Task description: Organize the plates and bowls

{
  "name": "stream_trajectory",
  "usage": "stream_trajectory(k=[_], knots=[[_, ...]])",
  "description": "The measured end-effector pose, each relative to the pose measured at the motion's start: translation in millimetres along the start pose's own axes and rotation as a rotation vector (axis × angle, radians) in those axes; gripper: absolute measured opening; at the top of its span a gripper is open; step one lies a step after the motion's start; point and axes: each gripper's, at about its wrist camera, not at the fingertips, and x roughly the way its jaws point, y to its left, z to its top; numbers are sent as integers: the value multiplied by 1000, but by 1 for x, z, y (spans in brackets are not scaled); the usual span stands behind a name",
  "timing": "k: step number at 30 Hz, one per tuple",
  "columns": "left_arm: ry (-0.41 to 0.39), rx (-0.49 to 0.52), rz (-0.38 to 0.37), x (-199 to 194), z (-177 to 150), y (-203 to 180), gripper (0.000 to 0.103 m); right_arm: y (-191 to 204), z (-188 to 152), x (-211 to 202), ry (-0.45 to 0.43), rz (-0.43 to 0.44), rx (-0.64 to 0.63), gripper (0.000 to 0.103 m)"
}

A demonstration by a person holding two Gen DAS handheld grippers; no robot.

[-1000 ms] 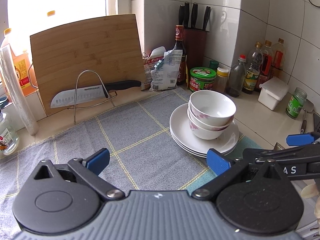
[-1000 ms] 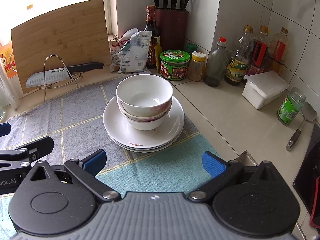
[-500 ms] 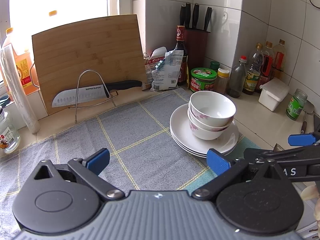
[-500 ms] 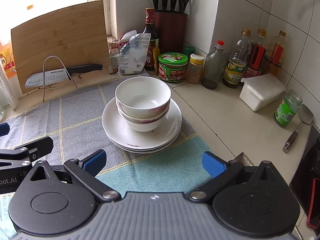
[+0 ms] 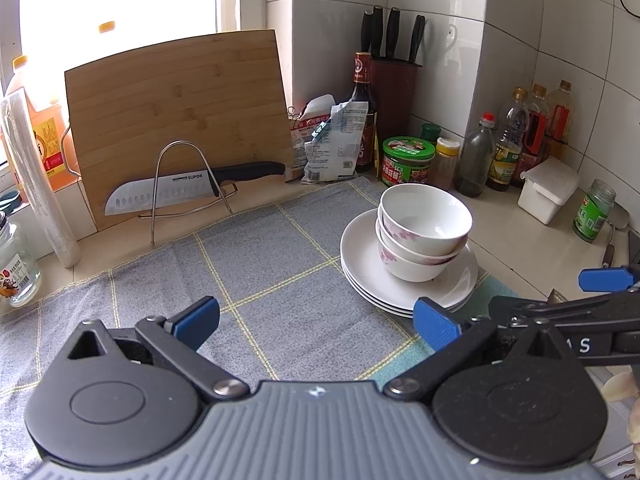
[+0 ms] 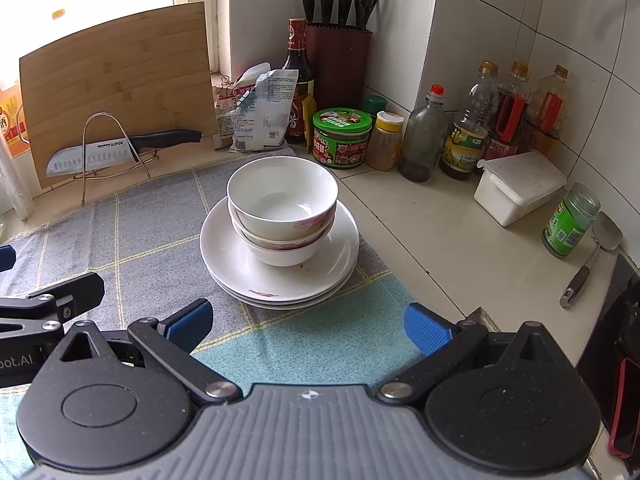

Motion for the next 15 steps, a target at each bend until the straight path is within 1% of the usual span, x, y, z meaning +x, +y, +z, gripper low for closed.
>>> stream_trajectory(k=[15], knots=[[4, -5, 4, 1, 2, 0, 102, 1, 1, 0, 2, -7, -3, 103]])
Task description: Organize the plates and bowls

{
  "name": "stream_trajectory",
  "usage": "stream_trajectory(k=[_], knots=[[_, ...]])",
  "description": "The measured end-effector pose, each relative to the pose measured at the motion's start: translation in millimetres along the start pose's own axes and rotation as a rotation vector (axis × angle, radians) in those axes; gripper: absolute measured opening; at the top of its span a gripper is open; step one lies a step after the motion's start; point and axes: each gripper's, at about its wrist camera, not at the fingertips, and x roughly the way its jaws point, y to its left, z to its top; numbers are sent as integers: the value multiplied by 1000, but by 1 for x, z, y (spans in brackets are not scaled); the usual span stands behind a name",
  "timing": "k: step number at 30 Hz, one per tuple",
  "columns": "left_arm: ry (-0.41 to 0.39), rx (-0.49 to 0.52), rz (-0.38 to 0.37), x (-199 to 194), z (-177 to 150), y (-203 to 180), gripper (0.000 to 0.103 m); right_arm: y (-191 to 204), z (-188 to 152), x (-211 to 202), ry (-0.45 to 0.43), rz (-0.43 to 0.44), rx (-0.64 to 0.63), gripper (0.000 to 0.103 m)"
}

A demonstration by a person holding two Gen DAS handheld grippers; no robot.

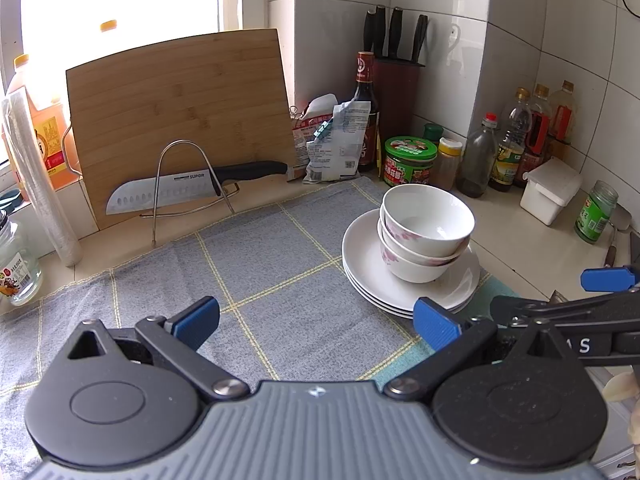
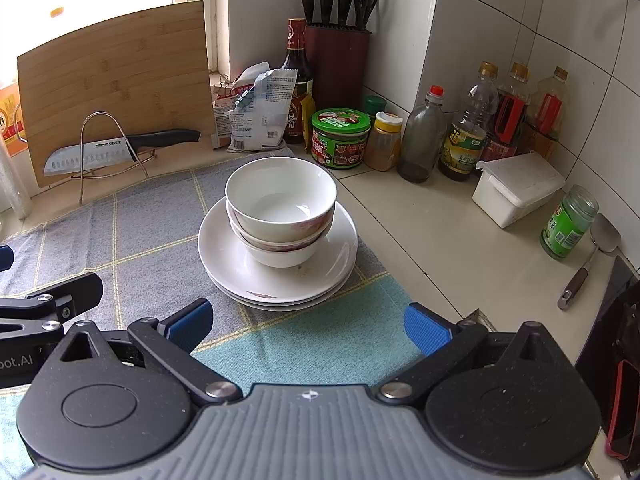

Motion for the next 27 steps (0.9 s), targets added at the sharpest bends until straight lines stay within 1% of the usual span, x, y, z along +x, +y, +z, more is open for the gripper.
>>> stream_trajectory(k=[27], knots=[[9, -6, -8, 1, 0, 0, 102, 1, 2, -1, 2, -19, -7, 103]])
